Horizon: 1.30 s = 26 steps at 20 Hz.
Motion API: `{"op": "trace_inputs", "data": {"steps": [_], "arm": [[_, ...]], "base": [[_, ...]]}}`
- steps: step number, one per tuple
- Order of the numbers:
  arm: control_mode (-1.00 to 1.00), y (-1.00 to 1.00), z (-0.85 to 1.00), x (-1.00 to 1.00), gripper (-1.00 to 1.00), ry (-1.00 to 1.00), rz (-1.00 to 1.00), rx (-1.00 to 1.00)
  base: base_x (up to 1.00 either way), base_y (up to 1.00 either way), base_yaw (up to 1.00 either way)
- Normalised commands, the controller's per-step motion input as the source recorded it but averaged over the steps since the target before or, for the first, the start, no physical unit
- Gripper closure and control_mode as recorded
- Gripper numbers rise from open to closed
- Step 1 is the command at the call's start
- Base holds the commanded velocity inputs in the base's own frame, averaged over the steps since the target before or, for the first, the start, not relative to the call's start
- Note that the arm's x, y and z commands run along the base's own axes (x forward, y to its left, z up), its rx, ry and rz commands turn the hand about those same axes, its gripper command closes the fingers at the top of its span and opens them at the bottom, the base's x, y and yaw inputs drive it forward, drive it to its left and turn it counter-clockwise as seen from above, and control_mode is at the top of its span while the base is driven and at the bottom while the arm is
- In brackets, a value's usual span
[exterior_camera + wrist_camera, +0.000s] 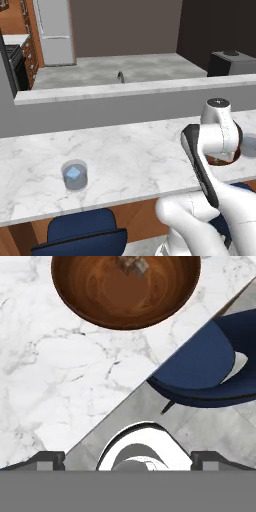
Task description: There are four ice cubes in the ice bowl. Place two ice cubes in each glass of water.
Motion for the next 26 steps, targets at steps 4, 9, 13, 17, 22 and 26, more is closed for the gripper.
{"op": "trace_inputs", "data": {"steps": [4, 9, 13, 17, 22, 26], "arm": [[-1.00, -1.00, 0.00, -0.08, -1.00, 0.11, -0.36, 0.00], [-1.00, -0.85, 0.03, 0.01, -1.00, 0.02, -0.12, 0.00], [-1.00, -0.36, 0.06, 0.25, -1.00, -0.01, 0.00, 0.00], [-1.00, -0.01, 0.04, 0.66, -1.00, 0.03, 0.15, -0.01], [-1.00, -0.18, 0.00, 0.64, -1.00, 0.09, 0.29, -0.04], [-1.00, -0.57, -0.07, 0.30, -1.00, 0.09, 0.36, -0.02]], "base": [[0.00, 0.00, 0.00], [0.00, 0.00, 0.00], [0.00, 0.00, 0.00], [0.00, 0.00, 0.00], [0.00, 0.00, 0.00], [0.00, 0.00, 0.00]]}}
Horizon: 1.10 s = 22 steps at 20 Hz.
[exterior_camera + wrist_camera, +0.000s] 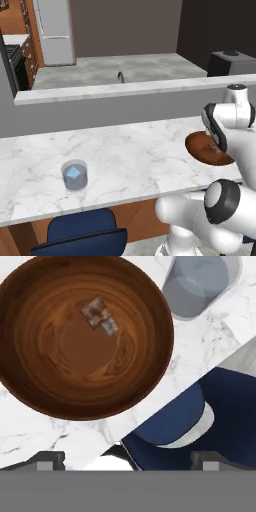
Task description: There are four ice cubes in the ice bowl. Place two ice cubes in each glass of water.
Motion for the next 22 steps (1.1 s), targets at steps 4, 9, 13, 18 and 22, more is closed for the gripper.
{"op": "trace_inputs", "data": {"steps": [4, 9, 13, 18, 22], "arm": [[-1.00, -0.55, -0.20, 0.03, -1.00, 0.02, 0.17, 0.00], [-1.00, -0.14, -0.47, 0.24, -1.00, 0.00, 0.14, 0.00], [-1.00, 0.00, -0.49, 0.37, -1.00, 0.00, 0.16, 0.00], [-1.00, 0.00, -0.32, 0.45, -1.00, 0.00, 0.15, 0.00], [-1.00, -0.12, -0.16, 0.31, -1.00, -0.05, 0.08, 0.00]], "base": [[0.00, 0.00, 0.00], [0.00, 0.00, 0.00], [0.00, 0.00, 0.00], [0.00, 0.00, 0.00], [0.00, 0.00, 0.00]]}}
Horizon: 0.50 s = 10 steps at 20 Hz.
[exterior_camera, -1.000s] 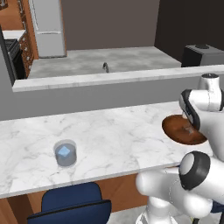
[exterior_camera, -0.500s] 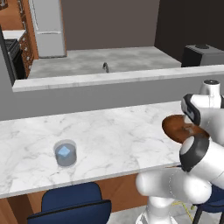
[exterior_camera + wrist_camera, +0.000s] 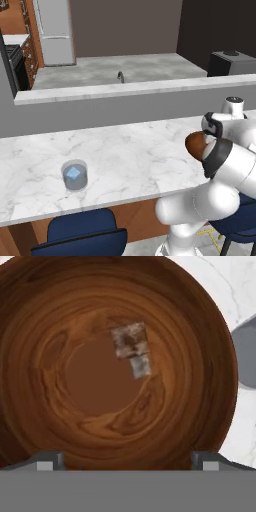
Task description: There are four ice cubes in the ice bowl. Place two ice cubes in each glass of water.
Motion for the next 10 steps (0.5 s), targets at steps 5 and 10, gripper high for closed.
{"op": "trace_inputs", "data": {"steps": [5, 10], "arm": [[-1.00, -0.14, -0.16, 0.32, -1.00, -0.02, 0.07, 0.00], [-1.00, -0.02, -0.30, 0.41, -1.00, 0.00, 0.09, 0.00]], "base": [[0.00, 0.00, 0.00], [0.00, 0.00, 0.00]]}}
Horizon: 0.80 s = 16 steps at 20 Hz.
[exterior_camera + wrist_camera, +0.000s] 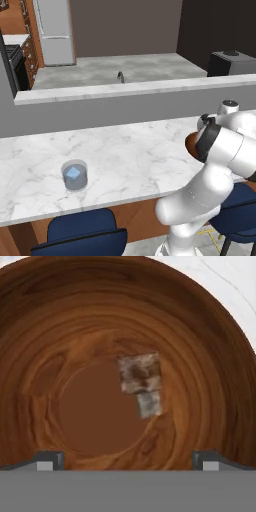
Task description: There are four ice cubes in the ice bowl. Place two ice cubes in each glass of water.
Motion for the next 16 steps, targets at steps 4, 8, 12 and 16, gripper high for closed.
{"op": "trace_inputs", "data": {"steps": [4, 8, 12, 16], "arm": [[-1.00, -0.06, -0.26, 0.45, -1.00, 0.00, 0.10, 0.00], [-1.00, -0.14, -0.20, 0.44, -1.00, 0.00, 0.09, 0.00], [-1.00, -0.35, -0.20, 0.27, -1.00, 0.00, 0.07, 0.00], [-1.00, -0.33, -0.20, 0.12, -1.00, 0.00, 0.05, 0.00]], "base": [[0.00, 0.00, 0.00], [0.00, 0.00, 0.00], [0.00, 0.00, 0.00], [0.00, 0.00, 0.00]]}}
